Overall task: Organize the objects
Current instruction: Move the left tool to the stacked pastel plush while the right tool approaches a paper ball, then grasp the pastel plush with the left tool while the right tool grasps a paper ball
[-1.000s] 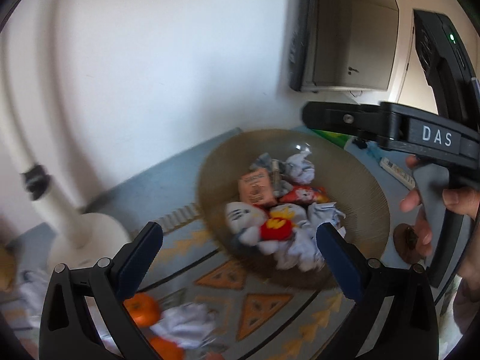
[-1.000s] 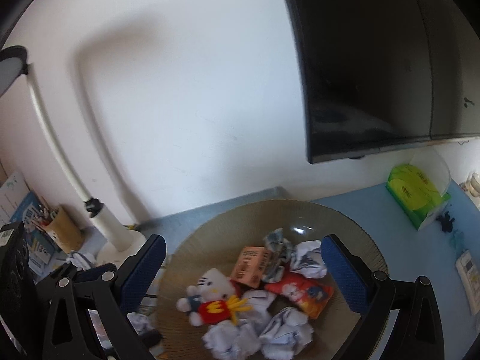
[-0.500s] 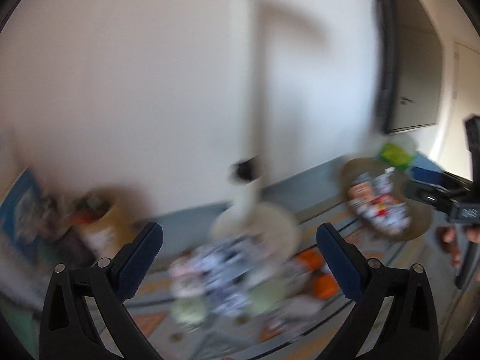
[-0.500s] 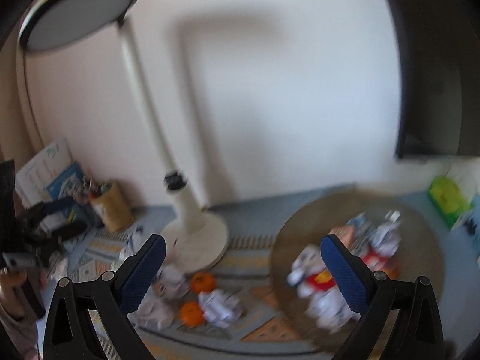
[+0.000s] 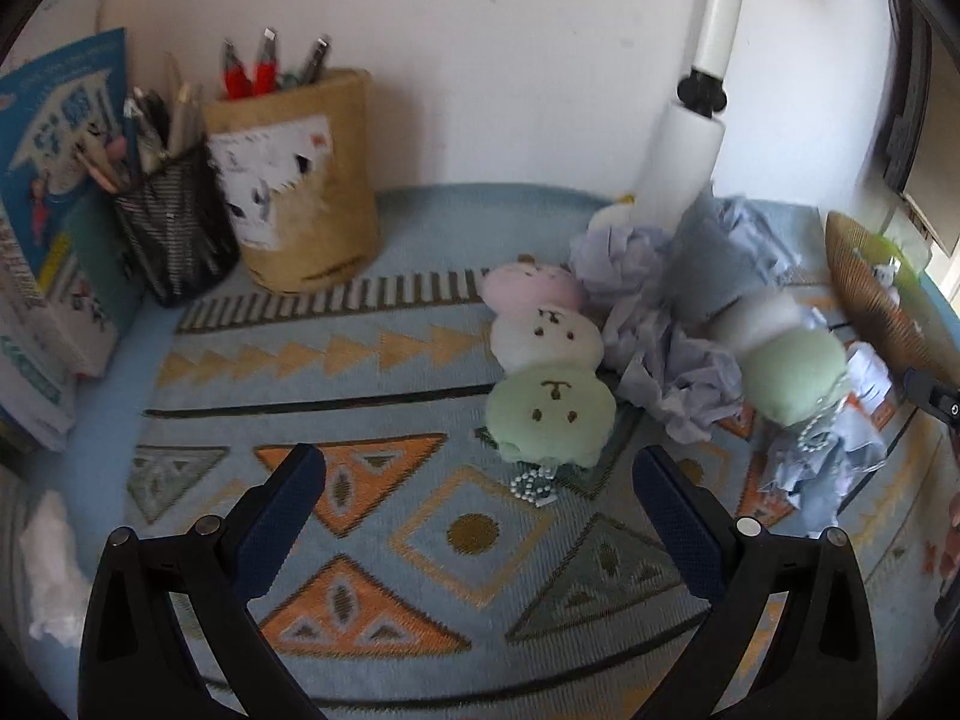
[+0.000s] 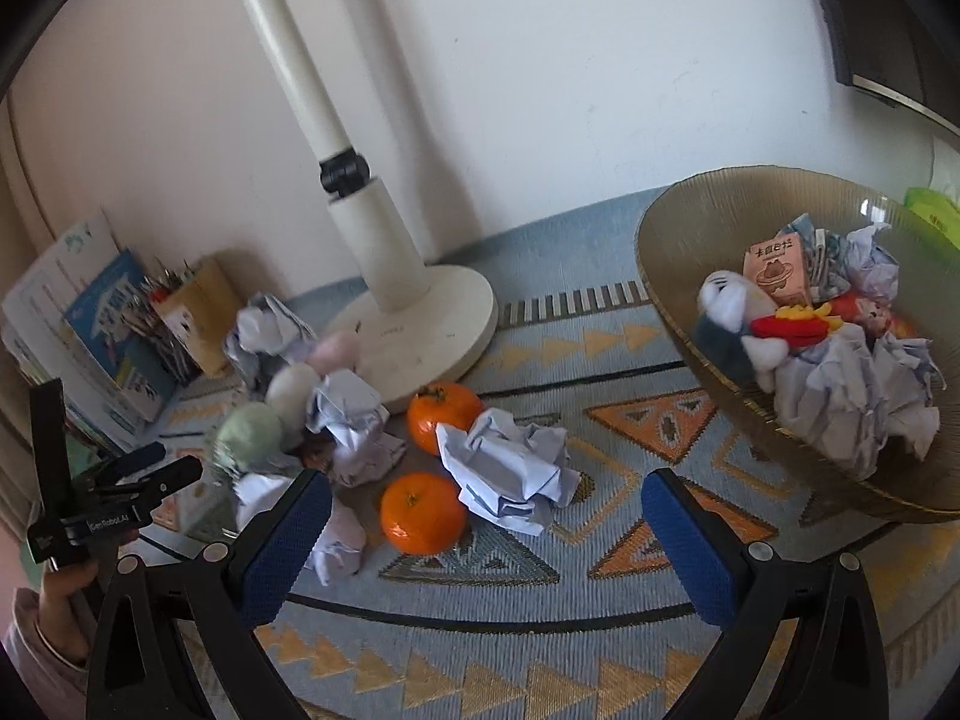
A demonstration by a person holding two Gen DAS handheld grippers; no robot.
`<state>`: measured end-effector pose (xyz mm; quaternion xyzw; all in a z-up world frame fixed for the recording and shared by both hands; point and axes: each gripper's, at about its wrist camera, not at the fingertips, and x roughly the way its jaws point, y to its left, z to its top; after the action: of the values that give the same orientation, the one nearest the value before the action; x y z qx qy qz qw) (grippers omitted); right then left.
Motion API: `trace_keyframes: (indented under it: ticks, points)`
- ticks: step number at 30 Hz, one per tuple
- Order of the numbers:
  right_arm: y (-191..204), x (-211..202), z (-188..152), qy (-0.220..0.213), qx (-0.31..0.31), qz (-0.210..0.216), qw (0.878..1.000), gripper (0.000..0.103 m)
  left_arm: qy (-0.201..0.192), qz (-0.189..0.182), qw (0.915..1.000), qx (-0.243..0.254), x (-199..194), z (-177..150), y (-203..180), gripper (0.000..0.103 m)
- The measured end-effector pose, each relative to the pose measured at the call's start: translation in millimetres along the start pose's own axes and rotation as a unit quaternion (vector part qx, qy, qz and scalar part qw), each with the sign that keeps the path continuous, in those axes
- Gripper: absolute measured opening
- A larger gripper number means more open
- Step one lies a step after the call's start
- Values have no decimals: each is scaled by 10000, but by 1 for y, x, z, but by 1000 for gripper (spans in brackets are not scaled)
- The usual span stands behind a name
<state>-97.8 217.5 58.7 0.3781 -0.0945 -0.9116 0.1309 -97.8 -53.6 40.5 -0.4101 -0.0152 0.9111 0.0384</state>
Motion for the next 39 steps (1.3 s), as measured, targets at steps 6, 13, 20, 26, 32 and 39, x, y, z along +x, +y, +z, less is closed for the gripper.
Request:
trace_keyframes:
  ticks: [6, 13, 20, 26, 32, 39]
  points:
    - [1, 21, -6, 30, 9, -111, 9999, 103, 163, -42, 9999, 30, 22, 10, -5, 102]
    - [-11, 22, -6, -268, 410, 189, 9986, 103, 359, -188, 9992, -34, 40, 19, -3, 102]
    - [-26, 32, -5, 17, 903, 246, 9956, 97, 478, 125, 9986, 207, 42, 17, -13, 103]
    - [-22, 33, -3, 47, 831, 113, 9965, 96, 461, 77, 9988, 166, 37, 15, -10, 102]
    - [-25, 32, -4, 40, 865, 155, 9961, 96, 472, 107, 9986, 190, 32, 11, -10, 102]
    - [-19, 35, -3, 117, 712, -46, 9974, 95, 474, 112, 9986, 197, 27, 8, -7, 102]
